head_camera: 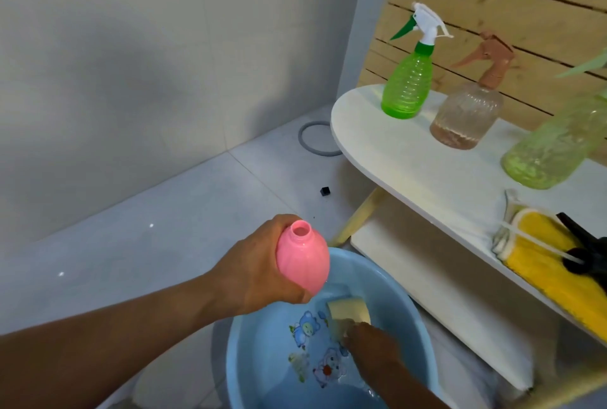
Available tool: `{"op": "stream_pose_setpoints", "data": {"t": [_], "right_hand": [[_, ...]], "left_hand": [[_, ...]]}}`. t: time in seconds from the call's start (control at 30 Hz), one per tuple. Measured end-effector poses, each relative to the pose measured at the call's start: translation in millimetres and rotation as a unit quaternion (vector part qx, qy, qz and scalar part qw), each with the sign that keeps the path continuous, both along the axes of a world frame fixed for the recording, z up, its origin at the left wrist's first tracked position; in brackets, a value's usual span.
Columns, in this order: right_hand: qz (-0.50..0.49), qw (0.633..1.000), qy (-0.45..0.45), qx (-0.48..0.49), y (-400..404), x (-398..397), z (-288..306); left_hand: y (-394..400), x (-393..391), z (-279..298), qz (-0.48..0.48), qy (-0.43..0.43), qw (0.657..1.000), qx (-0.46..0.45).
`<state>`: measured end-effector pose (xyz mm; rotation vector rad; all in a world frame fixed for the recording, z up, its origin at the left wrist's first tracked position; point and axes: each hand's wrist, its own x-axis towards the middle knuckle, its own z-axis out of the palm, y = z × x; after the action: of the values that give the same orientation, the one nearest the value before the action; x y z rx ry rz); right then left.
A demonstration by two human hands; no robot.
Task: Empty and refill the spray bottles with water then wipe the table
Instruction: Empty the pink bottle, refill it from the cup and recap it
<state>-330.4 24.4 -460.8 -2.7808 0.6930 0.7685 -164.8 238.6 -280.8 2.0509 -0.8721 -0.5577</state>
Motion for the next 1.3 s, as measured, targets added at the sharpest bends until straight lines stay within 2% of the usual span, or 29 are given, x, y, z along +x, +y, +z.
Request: {"op": "stream_pose_setpoints", "data": {"t": [0.17, 0.3, 0.43, 0.77, 1.03, 1.3], "right_hand": [[-0.111, 0.981, -0.091, 0.129, 3, 5, 16], [-0.285, 0.905, -0.174, 0.263, 5, 9, 39], [-0.379, 0.837, -0.239, 0.315, 9, 9, 66], [-0.368, 0.773, -0.383, 0.348, 11, -9, 171], [-0.330, 0.770, -0.435, 0.330, 13, -23, 256], [-0.242, 0.790, -0.484, 0.288, 13, -27, 308]], "left_hand": [[4, 1, -2, -0.006, -0.011, 1.000, 0.016], [7, 1, -3, -0.013, -0.014, 0.999, 0.027], [13, 0, -3, -0.015, -0.018, 0.999, 0.040], [32, -7, 7, 0.005, -0.035, 0.997, 0.072], [25, -19, 19, -0.008, -0.062, 0.993, 0.100], [8, -30, 27, -0.026, -0.066, 0.995, 0.063]]}}
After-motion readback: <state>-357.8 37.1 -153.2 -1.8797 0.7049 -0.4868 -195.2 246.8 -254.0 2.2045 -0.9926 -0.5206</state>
